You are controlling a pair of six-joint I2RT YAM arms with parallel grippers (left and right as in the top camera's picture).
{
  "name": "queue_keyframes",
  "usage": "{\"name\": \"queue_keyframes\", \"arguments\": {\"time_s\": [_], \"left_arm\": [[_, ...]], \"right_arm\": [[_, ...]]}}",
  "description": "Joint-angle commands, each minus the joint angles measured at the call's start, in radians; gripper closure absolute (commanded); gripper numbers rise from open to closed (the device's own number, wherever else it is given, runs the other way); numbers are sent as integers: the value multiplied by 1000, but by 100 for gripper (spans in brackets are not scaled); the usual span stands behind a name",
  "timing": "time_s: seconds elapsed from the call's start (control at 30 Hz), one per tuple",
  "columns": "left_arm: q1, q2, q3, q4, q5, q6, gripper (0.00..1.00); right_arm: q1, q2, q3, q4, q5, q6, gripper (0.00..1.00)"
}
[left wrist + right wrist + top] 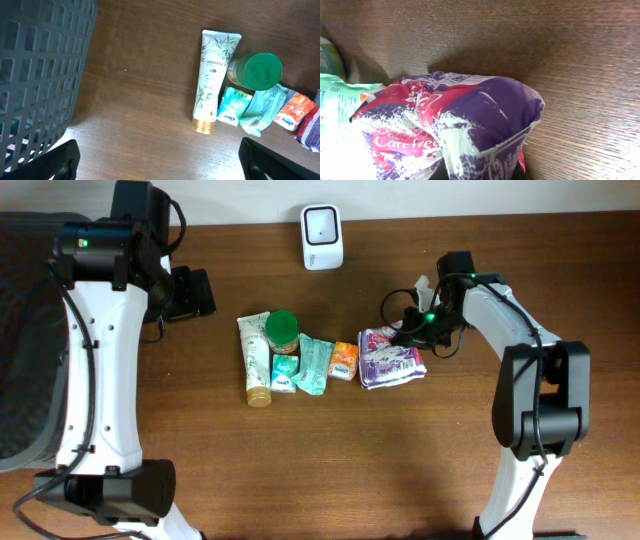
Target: Scan the item barcode
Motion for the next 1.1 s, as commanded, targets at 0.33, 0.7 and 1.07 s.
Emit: {"name": "queue_keyframes", "arguments": {"time_s": [0.33,0.7,1.07], "left_arm": [[2,-7,2,1,-8,-10,1],[2,-7,2,1,-8,-10,1],[2,-7,2,1,-8,-10,1]], "right_arm": [[8,-24,287,-158,-260,120,96],[-19,-21,253,-308,241,215,16],[-216,4,-90,17,-229,28,22]]}}
